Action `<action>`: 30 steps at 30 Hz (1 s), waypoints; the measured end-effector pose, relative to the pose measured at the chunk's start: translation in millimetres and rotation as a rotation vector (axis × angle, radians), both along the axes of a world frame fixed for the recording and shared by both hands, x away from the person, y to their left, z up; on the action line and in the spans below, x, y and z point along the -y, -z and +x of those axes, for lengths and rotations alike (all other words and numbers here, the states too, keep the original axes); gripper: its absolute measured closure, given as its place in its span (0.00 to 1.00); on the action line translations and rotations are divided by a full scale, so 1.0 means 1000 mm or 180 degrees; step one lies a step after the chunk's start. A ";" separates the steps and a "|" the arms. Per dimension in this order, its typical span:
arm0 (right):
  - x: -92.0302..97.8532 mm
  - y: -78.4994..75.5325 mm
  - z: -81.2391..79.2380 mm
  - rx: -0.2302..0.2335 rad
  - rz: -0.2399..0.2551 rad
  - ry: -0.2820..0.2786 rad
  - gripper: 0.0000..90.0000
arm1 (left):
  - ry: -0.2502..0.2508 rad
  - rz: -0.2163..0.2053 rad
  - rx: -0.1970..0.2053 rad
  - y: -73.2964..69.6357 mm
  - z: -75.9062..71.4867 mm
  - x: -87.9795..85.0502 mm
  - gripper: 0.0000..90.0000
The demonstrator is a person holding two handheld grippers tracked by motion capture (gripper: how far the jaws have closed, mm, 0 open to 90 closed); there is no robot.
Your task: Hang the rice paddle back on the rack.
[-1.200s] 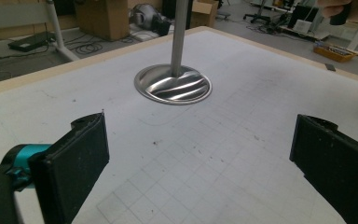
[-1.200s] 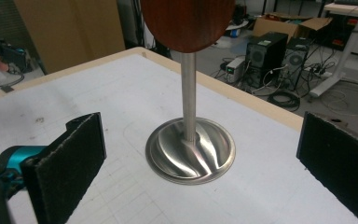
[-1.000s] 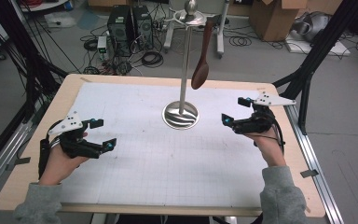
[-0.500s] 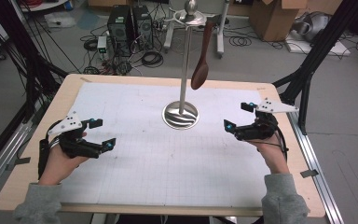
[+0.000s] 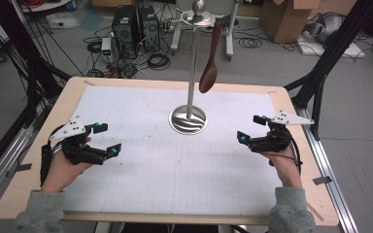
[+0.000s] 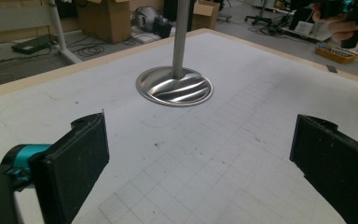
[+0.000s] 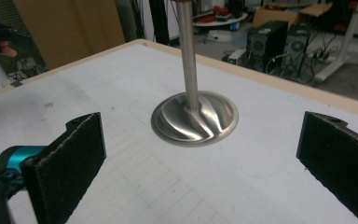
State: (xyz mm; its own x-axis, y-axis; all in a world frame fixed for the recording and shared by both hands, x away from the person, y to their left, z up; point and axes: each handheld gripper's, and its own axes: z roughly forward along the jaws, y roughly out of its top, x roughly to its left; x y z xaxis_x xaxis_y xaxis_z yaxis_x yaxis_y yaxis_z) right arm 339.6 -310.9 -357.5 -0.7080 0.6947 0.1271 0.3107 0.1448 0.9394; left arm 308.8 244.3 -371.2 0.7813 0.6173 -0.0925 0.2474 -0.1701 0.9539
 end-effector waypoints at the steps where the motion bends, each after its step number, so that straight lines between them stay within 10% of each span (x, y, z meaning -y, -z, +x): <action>1: 0.001 0.000 -0.001 0.0000 -0.0003 0.0000 0.00 | -0.0005 -0.0008 0.0003 0.000 0.000 0.000 0.06; 30: 0.033 0.030 -0.029 -0.0036 0.0236 0.0087 0.00 | -0.0056 0.0023 0.0000 0.003 0.002 -0.005 0.06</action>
